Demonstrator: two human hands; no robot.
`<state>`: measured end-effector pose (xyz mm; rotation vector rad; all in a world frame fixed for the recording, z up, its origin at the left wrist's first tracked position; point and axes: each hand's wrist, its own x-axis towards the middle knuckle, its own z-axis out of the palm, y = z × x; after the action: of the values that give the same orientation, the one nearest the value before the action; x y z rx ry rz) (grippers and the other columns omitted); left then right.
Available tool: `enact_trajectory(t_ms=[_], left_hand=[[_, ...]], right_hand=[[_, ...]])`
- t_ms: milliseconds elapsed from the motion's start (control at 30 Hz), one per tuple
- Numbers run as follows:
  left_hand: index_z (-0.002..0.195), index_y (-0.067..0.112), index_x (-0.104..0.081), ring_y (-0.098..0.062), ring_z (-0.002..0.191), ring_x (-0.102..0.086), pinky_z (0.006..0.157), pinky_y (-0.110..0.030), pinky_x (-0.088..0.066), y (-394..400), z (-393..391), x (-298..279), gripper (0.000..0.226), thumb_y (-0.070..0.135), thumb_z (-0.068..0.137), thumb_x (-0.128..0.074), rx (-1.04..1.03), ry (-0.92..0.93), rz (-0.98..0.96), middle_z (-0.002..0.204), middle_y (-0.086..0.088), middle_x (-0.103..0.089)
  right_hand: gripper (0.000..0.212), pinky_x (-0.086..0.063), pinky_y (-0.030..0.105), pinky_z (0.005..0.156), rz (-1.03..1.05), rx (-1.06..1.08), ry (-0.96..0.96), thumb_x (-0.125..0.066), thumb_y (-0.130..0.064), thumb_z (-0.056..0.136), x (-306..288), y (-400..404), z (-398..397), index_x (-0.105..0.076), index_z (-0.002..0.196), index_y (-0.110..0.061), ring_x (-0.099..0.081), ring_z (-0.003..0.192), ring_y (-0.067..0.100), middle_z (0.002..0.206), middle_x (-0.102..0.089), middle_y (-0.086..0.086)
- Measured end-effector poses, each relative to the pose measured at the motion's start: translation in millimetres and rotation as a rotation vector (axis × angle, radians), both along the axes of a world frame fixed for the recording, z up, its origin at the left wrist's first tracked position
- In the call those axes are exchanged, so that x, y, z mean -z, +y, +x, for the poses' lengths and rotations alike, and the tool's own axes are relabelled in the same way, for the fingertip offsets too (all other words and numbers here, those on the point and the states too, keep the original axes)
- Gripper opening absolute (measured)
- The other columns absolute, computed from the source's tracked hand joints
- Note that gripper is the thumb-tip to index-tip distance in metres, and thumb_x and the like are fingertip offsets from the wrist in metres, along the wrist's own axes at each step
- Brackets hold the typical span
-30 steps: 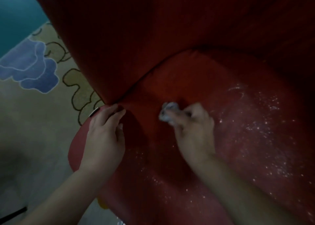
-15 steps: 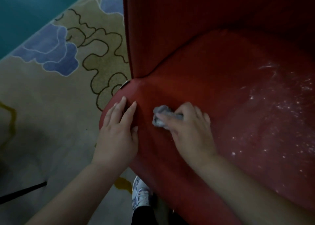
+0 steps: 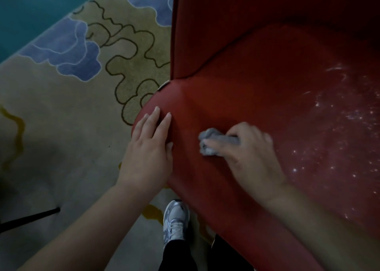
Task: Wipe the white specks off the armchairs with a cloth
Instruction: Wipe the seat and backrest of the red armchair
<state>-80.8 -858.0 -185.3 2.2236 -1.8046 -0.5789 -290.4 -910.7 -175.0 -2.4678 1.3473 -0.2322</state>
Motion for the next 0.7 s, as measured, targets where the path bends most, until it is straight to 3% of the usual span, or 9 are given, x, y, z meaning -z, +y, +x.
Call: enact_trajectory(t_ms=[100, 200, 400, 567, 633, 700], left_hand=[[0.146, 0.012, -0.038, -0.033, 0.141, -0.025, 0.117, -0.037, -0.016, 2, -2, 1, 0.058, 0.014, 0.091, -0.056, -0.015, -0.014, -0.001, 0.155, -0.012, -0.030], [0.145, 0.008, -0.041, -0.034, 0.138, -0.029, 0.116, -0.039, -0.019, 1, -8, 0, 0.058, 0.012, 0.089, -0.057, -0.032, -0.039, -0.014, 0.153, -0.015, -0.033], [0.140, 0.001, -0.045, -0.035, 0.133, -0.036, 0.114, -0.045, -0.028, -4, -17, -6, 0.057, 0.010, 0.086, -0.059, -0.017, -0.074, -0.017, 0.148, -0.018, -0.039], [0.141, 0.003, -0.045, -0.035, 0.132, -0.035, 0.113, -0.043, -0.027, -8, -31, -7, 0.057, 0.010, 0.086, -0.059, 0.003, -0.069, -0.029, 0.150, -0.015, -0.038], [0.142, 0.004, -0.044, -0.035, 0.133, -0.034, 0.113, -0.043, -0.026, -11, -40, -7, 0.057, 0.010, 0.087, -0.058, -0.001, -0.061, -0.031, 0.150, -0.013, -0.037], [0.142, 0.005, -0.044, -0.034, 0.133, -0.032, 0.112, -0.043, -0.026, -14, -47, -7, 0.058, 0.010, 0.086, -0.058, -0.013, -0.059, -0.034, 0.151, -0.012, -0.037]], right_hand=[[0.031, -0.043, 0.044, 0.073, -0.029, 0.173, -0.039, -0.064, -0.026, 0.086, 3, -31, -10, -0.067, 0.112, -0.042, -0.053, 0.086, 0.029, 0.094, -0.053, 0.004], [0.030, -0.038, 0.042, 0.077, -0.022, 0.299, -0.075, -0.064, -0.027, 0.086, 3, -41, 12, -0.067, 0.112, -0.041, -0.052, 0.090, 0.027, 0.097, -0.052, 0.004], [0.029, -0.028, 0.032, 0.075, 0.015, -0.040, 0.009, -0.052, -0.039, 0.086, -3, 18, -19, -0.064, 0.110, -0.049, -0.052, 0.084, 0.023, 0.097, -0.053, -0.001], [0.031, -0.043, 0.047, 0.073, -0.025, 0.238, -0.033, -0.069, -0.020, 0.084, -2, -29, -43, -0.070, 0.110, -0.037, -0.054, 0.088, 0.031, 0.097, -0.055, 0.007], [0.029, -0.041, 0.045, 0.075, -0.021, 0.262, -0.070, -0.070, -0.022, 0.083, -1, -18, -29, -0.070, 0.107, -0.038, -0.054, 0.089, 0.031, 0.099, -0.056, 0.007], [0.026, -0.034, 0.036, 0.076, -0.022, 0.126, -0.043, -0.060, -0.032, 0.086, 1, 13, -30, -0.067, 0.107, -0.045, -0.053, 0.087, 0.026, 0.099, -0.054, 0.002]])
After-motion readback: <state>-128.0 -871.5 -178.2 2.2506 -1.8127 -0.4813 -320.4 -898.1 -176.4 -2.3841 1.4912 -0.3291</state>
